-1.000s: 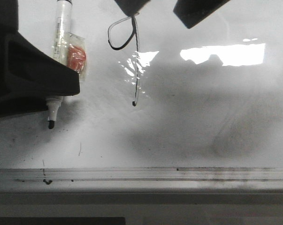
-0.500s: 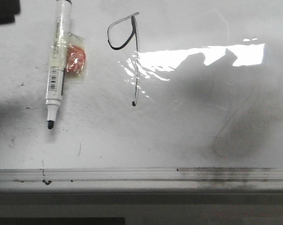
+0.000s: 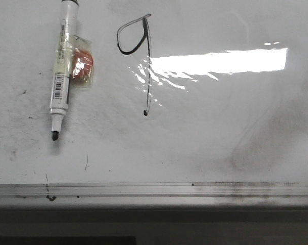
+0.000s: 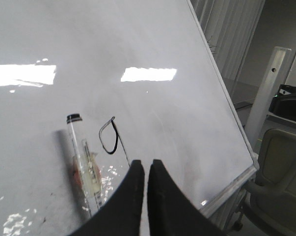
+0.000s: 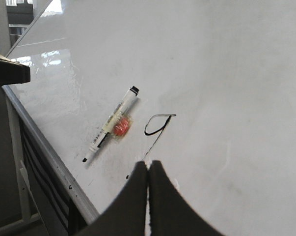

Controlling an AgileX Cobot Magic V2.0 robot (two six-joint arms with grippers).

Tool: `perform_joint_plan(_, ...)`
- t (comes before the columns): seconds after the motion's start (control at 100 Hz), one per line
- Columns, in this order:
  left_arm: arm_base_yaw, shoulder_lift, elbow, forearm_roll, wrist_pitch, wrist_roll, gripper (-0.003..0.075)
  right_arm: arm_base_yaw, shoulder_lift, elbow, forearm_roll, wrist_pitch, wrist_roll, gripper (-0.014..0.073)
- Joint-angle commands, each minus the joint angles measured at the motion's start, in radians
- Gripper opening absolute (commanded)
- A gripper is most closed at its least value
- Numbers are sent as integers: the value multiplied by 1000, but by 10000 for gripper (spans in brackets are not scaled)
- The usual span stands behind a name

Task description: Write number 9 on whiteboard

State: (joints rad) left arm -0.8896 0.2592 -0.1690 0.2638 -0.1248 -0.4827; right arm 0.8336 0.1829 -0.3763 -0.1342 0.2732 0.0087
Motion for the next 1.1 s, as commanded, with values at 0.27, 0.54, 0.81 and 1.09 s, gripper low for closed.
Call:
perform_joint_plan(0.27,1,-100,135,8,-96,-2,-20,-3,-180,145,-12,-17,2,-65)
perform_joint_plan(0.54,-1,-100,153,8,-94,-2,-20,-3,-179,145,-12,-24,2,-65)
perform_joint_plan(0.81,-1,-100,153,8,-94,-2,-20,-3,-179,145,-12,-24,2,-65)
perform_joint_plan(1.09,-1,-100,169,8,-94,-2,-20,-3,-179,145,-12,-24,2,-65)
